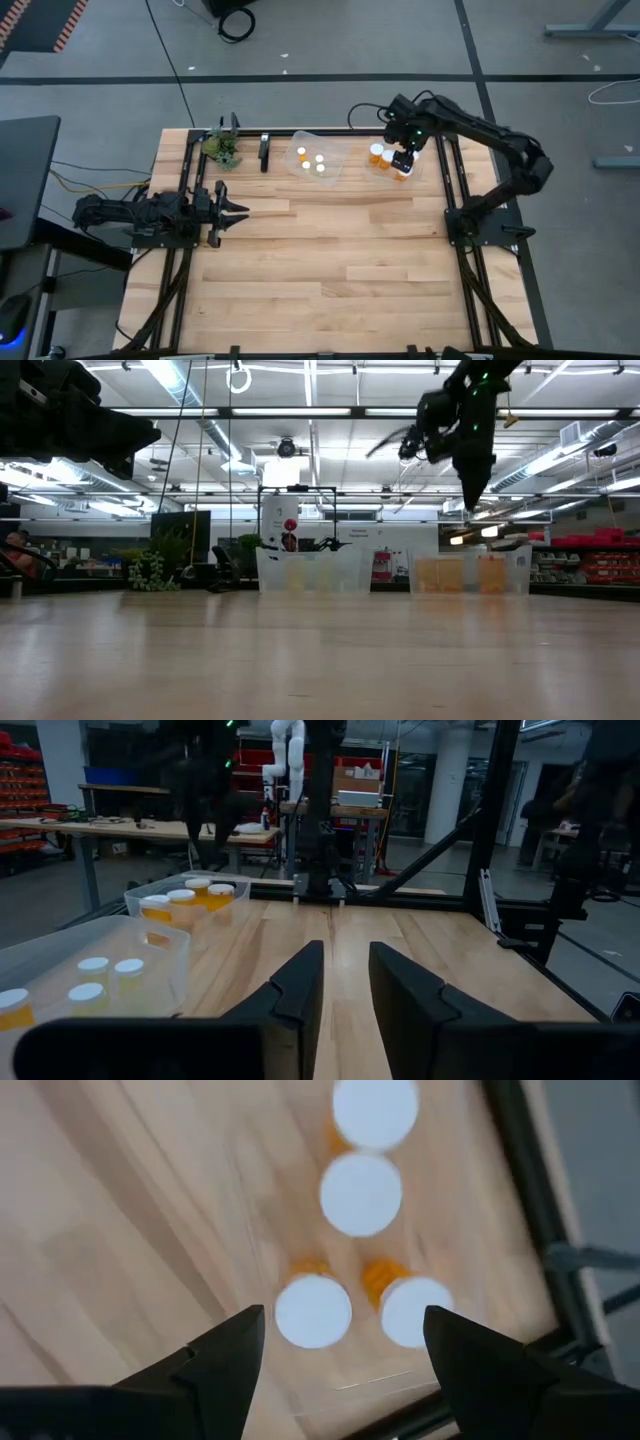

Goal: Pick and place medicine bottles into bin by pill shape (circle, oval)
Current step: Return to Home Position

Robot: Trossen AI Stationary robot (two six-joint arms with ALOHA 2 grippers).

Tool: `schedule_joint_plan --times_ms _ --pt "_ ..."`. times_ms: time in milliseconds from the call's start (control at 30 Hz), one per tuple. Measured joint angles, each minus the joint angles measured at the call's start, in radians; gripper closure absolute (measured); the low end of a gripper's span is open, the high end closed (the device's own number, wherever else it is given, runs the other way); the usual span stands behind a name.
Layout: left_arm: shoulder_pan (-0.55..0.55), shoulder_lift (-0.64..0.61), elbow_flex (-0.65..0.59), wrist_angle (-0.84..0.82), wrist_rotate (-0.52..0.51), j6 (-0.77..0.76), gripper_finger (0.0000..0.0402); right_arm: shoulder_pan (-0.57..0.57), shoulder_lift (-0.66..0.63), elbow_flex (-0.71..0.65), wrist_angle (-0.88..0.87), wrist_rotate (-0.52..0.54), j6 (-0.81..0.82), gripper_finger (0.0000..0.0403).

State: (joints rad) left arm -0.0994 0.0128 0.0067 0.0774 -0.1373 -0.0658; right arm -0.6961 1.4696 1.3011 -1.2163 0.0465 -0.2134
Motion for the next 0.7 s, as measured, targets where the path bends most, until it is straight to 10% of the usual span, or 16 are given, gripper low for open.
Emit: schedule_joint_plan --times_ms 700 --pt "0.000 0.000 0.000 0.000 0.000 0.000 0.0316 0.457 -0.691 -0.243 0.507 -0.033 0.246 0.0127"
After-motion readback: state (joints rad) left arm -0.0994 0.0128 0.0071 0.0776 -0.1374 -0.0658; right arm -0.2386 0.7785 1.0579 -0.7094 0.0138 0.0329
